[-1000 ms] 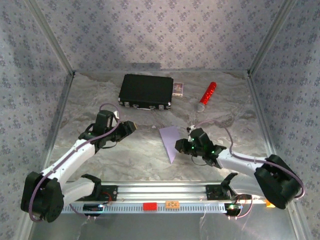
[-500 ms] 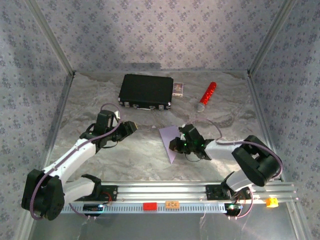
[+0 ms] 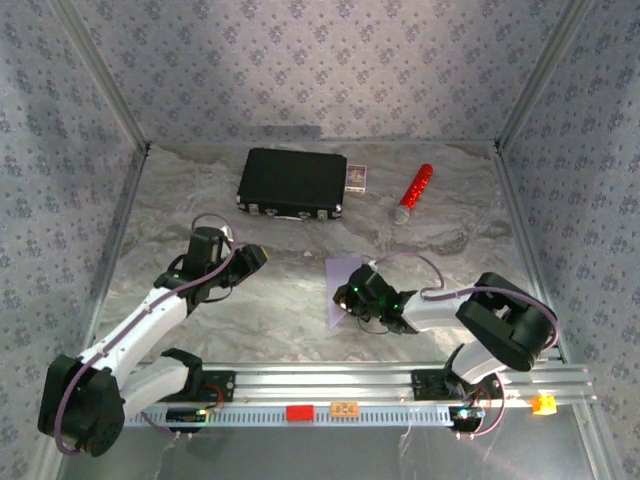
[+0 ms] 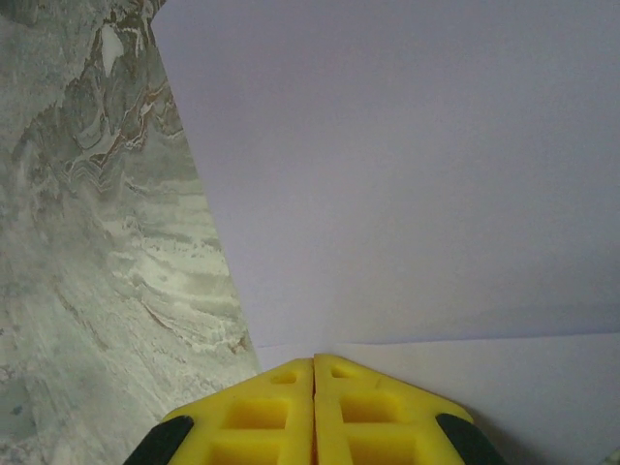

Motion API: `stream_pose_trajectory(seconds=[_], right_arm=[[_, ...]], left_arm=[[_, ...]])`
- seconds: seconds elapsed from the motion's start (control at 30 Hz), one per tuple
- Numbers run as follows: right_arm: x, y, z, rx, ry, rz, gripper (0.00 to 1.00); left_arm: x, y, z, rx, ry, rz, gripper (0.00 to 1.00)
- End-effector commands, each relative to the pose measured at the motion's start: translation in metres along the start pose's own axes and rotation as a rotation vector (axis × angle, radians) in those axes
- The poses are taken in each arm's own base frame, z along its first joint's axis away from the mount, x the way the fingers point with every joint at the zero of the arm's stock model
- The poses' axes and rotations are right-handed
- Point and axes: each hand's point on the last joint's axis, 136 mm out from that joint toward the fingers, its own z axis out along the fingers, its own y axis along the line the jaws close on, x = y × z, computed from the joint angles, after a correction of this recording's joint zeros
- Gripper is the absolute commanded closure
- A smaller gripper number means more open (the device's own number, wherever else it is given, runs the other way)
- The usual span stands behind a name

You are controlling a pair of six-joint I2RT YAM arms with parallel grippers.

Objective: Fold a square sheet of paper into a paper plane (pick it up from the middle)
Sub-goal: Rotate the paper at the center of the table.

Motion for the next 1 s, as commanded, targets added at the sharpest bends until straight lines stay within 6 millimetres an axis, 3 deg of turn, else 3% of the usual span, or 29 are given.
stream_pose_trajectory(seconds=[0.0,0.13,0.27,0.47,0.6,0.83,0.97], right_arm=[[-0.003,-0.010,0.002,0.040,-0.066,0.084,0.90],[-0.010,0.003,-0.010,0.025,-0.095,0.011,0.88],[-0.019,-0.001,-0.025,0.073,-0.109,-0.069,0.85],[-0.032,-0.002,-0.043,0.052,-0.114,-0.137,0.83],[-0.038,-0.004,-0.041,0.030,-0.062,-0.148,0.83],[-0.041,0.008,-0.028,-0.028,0.066,-0.176,0.86],[-0.045,0.003,-0.027,-0.008,0.055,-0.169,0.86]], left_arm=[[-0.006,0.006,-0.006,-0.036,-0.036,-0.007,0.47],[-0.006,-0.001,-0.003,-0.011,-0.021,-0.001,0.47],[0.000,-0.009,0.009,0.034,0.037,-0.011,0.48],[0.019,-0.033,0.018,0.109,0.138,0.012,0.58],[0.034,-0.041,0.023,0.108,0.168,0.046,0.67],[0.064,-0.060,0.041,0.130,0.260,0.106,0.72],[0.085,-0.074,0.052,0.140,0.328,0.158,0.76]])
